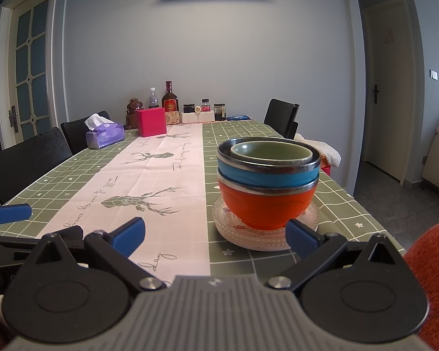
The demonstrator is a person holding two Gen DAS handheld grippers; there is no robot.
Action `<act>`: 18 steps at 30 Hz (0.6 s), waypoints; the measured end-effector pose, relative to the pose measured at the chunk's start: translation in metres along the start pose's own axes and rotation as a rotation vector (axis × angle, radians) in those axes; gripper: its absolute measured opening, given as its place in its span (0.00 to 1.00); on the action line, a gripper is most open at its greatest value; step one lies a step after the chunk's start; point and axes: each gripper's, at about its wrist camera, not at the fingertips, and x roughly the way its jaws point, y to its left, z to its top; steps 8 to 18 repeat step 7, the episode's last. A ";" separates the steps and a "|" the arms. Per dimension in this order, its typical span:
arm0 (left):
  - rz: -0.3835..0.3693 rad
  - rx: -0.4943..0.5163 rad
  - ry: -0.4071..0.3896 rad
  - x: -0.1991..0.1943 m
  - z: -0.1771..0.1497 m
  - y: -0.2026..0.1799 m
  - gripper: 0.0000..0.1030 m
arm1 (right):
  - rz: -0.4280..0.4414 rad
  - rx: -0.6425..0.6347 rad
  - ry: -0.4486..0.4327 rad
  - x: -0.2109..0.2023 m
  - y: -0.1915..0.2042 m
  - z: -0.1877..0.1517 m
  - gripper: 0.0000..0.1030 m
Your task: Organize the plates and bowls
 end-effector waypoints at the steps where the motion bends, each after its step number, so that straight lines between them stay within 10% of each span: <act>1: 0.000 0.000 0.000 0.000 0.000 0.000 0.95 | 0.000 0.000 0.000 0.000 0.000 0.000 0.97; 18: 0.003 -0.004 -0.001 0.000 0.000 0.001 0.95 | 0.000 0.000 0.000 0.000 0.000 0.000 0.97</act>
